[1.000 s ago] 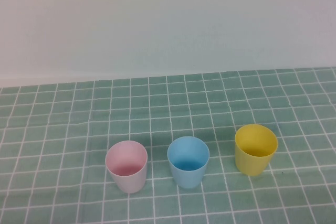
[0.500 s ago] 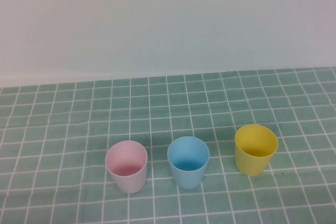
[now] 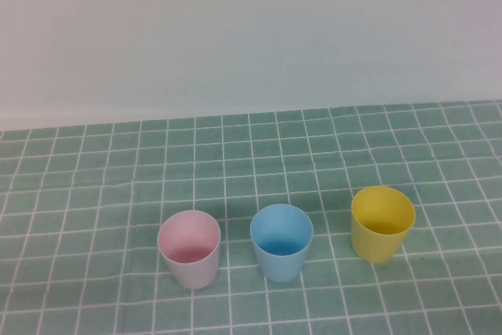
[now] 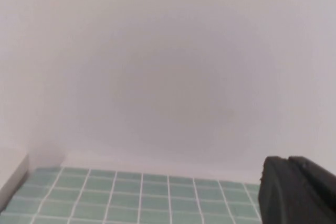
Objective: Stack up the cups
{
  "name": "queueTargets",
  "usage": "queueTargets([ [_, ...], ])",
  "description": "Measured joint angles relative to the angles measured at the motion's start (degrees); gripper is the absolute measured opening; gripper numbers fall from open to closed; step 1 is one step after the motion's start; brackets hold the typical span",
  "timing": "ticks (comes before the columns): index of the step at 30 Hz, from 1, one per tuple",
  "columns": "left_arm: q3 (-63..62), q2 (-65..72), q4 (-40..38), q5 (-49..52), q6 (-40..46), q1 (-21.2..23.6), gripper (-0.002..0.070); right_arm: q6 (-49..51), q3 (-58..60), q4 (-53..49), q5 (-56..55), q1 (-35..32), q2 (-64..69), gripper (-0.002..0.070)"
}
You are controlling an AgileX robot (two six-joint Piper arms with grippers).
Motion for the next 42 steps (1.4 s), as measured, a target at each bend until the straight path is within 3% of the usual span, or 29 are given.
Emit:
queueTargets([
  [13, 0.0, 0.0, 0.0, -3.8, -0.3, 0.0, -0.0001, 1.2, 0.0, 0.3, -19.1, 0.0, 0.0, -0.0001],
  [21, -0.4, 0.0, -1.0, -8.2, -10.6, 0.0, -0.0001, 2.8, 0.0, 1.0, -22.7, 0.0, 0.0, -0.0001],
  [24, -6.2, 0.0, -1.0, -2.6, -10.9, 0.0, -0.0001, 4.1, 0.0, 1.0, -21.9, 0.0, 0.0, -0.0001],
  [31, -23.1, 8.6, -1.5, 17.8, -10.8, 0.0, -0.0001, 4.1, -10.9, -3.3, -5.0, 0.0, 0.0, -0.0001],
  [36, -35.0, 20.2, -8.5, 35.3, -9.8, 0.0, -0.0001, 4.1, -21.0, -4.6, 10.3, 0.0, 3.6, -0.0001],
  [42, -35.1, 30.8, -13.6, 33.3, -16.3, 0.0, -0.0001, 2.0, -31.1, 0.4, 32.8, 0.0, 12.1, -0.0001],
])
